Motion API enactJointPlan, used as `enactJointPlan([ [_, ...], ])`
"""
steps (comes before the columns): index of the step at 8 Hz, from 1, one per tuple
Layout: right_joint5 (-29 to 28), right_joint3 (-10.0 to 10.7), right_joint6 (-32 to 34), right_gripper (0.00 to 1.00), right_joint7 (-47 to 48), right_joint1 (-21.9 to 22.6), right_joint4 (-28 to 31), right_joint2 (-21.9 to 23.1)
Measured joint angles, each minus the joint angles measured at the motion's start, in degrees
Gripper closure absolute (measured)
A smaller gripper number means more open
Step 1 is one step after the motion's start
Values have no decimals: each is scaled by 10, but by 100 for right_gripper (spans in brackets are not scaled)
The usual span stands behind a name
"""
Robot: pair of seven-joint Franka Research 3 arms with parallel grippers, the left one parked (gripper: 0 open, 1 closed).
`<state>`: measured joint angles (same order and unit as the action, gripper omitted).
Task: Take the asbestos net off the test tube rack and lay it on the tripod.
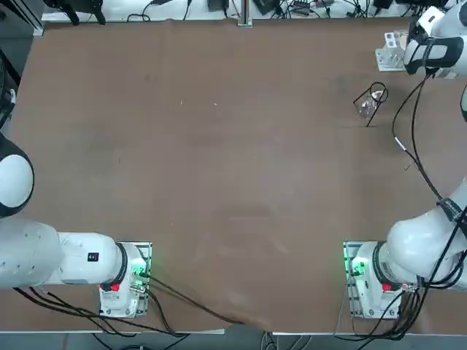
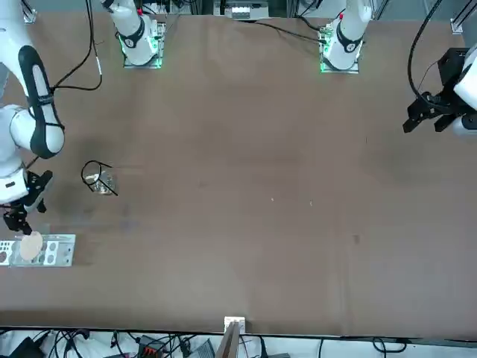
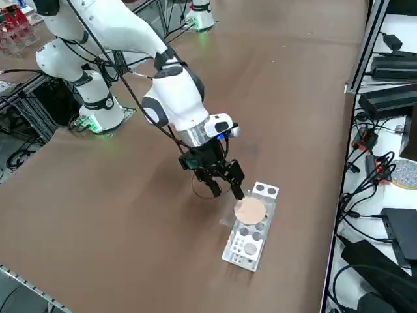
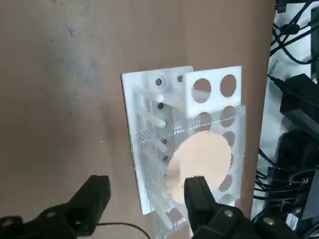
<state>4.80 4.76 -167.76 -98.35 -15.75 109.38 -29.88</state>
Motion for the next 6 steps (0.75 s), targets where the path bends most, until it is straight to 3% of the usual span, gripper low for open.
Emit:
enactJointPlan([
  [3,3,0,-23,21,-2,0,-2,-11],
  [6,15,0,-31,26,-4,0,-22,-25],
])
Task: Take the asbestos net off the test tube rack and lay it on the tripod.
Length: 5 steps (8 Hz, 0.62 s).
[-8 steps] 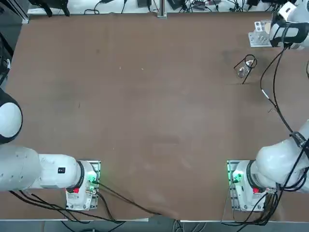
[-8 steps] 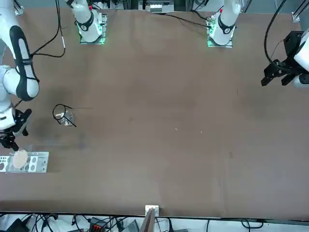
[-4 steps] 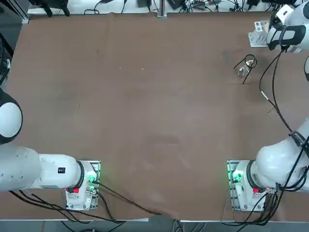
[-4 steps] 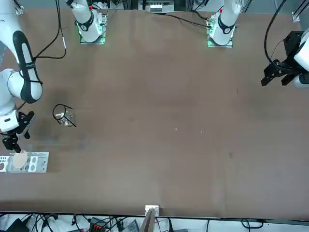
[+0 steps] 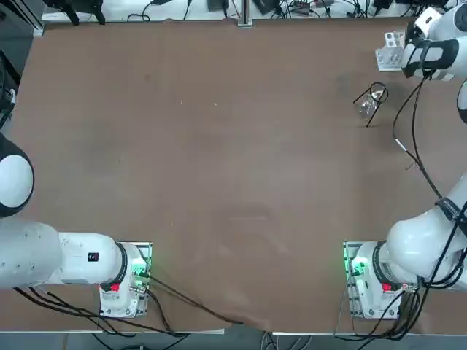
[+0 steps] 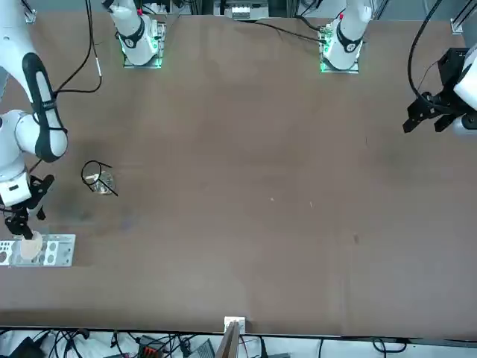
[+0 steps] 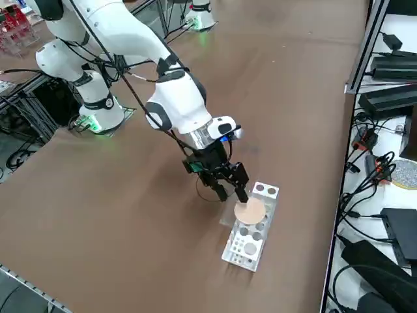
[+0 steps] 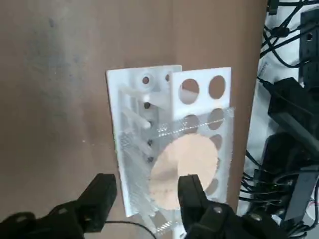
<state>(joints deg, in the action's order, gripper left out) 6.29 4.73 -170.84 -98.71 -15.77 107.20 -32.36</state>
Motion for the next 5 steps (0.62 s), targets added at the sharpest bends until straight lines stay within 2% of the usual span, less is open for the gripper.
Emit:
enactJointPlan([
  [1,0,0,0,30,-1,0,-4,-4],
  [2,0,0,-1,38,-1,0,-7,-9],
  [5,0,0,-3,50,-2,-1,-12,-18],
])
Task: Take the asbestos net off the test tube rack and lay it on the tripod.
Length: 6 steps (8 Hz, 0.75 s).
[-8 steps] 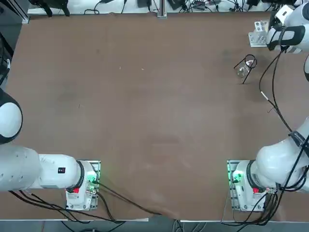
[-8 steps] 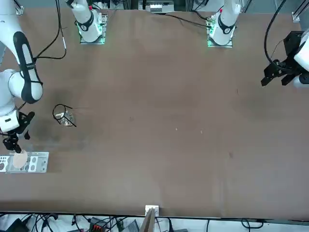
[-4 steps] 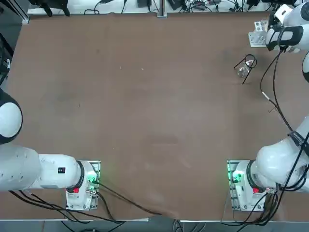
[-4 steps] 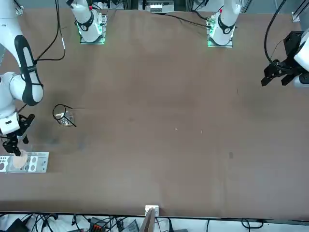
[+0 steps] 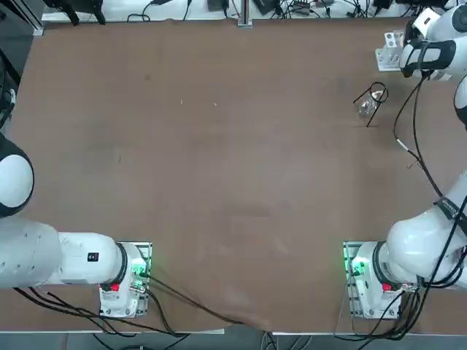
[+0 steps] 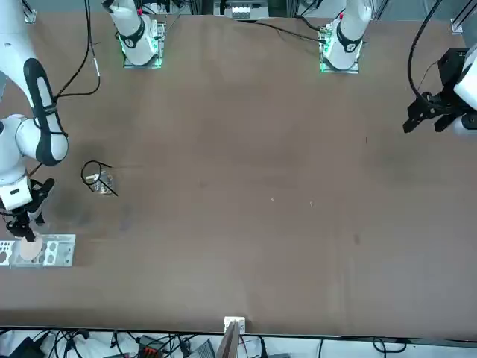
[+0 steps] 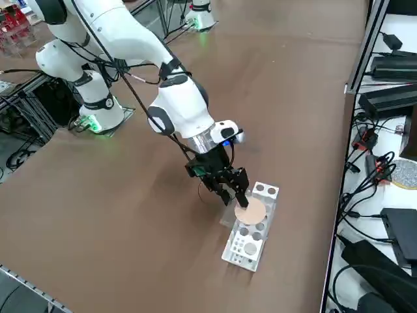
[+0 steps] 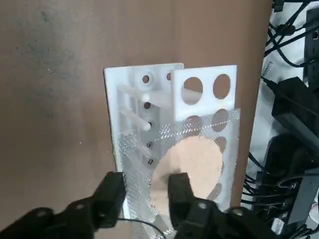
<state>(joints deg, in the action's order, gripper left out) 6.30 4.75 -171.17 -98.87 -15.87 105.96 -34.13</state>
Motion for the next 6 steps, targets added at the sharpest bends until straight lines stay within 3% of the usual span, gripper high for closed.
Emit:
enactJointPlan([
  [6,0,0,-1,91,-1,-2,-4,3],
])
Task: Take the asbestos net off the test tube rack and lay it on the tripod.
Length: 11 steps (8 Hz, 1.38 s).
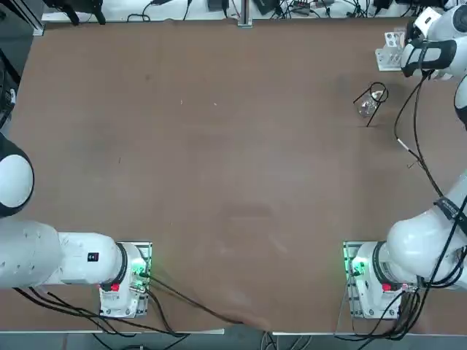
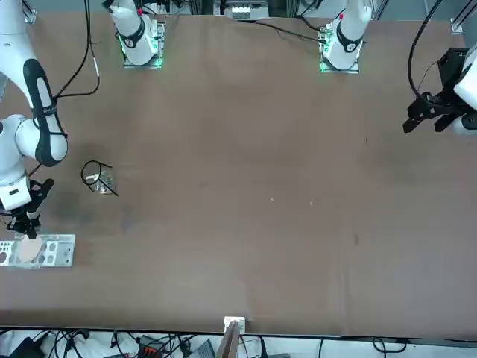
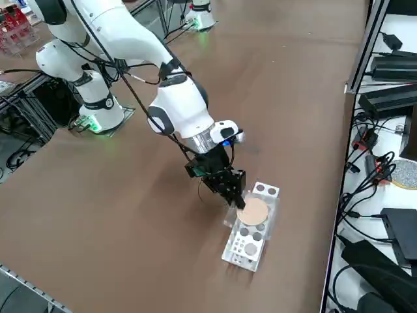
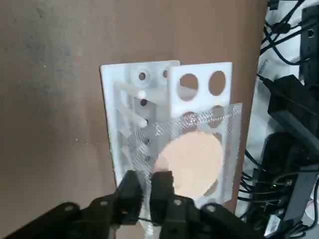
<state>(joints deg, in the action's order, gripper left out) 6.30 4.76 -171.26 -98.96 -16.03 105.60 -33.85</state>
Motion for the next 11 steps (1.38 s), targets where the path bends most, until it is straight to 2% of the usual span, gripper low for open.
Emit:
enactJointPlan([
  [3,0,0,36,96,-3,-1,-10,23],
  [7,-1,-1,138,98,12,3,-15,98],
  [9,-1,-3,229,98,95,18,-23,140],
  [11,17,-3,363,98,218,52,-49,173],
])
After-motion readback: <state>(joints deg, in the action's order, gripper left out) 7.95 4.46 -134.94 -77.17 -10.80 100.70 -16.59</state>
